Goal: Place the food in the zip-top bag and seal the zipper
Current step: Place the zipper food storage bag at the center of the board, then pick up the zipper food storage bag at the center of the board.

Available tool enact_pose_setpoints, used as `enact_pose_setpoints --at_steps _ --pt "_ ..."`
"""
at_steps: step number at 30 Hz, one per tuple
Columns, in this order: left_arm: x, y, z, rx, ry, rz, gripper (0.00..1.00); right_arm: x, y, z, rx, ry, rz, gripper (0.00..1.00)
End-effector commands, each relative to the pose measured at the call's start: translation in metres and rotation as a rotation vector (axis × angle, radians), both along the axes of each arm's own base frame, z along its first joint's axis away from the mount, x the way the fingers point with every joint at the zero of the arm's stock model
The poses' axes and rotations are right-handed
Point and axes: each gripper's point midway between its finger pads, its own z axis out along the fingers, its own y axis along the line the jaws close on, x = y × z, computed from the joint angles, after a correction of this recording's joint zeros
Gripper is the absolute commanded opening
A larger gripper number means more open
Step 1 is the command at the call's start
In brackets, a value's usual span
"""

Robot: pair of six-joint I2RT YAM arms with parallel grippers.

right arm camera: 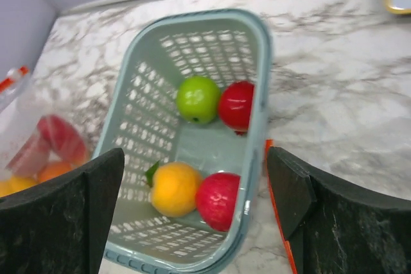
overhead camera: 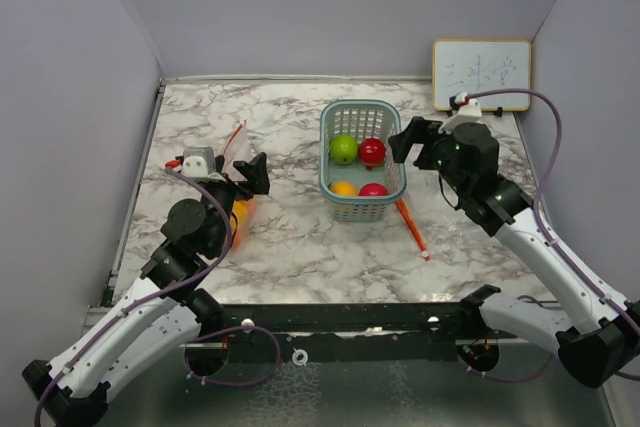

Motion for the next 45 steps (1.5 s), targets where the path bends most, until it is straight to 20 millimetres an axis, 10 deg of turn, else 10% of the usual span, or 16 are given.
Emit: enact_pose_setpoints --at_steps 1,11,21,35,45 --pt "-0.002 -0.01 0.0 0.019 0.003 -0.058 0.99 0.0 -0.074 -0.014 -0.091 0.139 -0.437 0.95" --pt "-0.004 -0.033 0.002 0.042 0.001 -0.176 0.99 -0.005 -0.124 -0.108 -0.145 0.403 -0.619 1.0" --pt "-0.004 -0.031 0.001 0.027 -0.004 -0.168 0.99 -0.035 -0.072 -0.174 -0.082 0.606 -0.287 0.81" --pt "-0.004 -0.032 -0.007 0.034 0.014 -0.169 0.99 -0.054 -0.049 -0.211 -0.187 0.668 -0.185 0.83" --pt "-0.007 -0.029 -0.004 0.032 0.007 -0.169 0.99 -0.031 -0.082 -0.223 -0.336 0.641 -0.389 0.82"
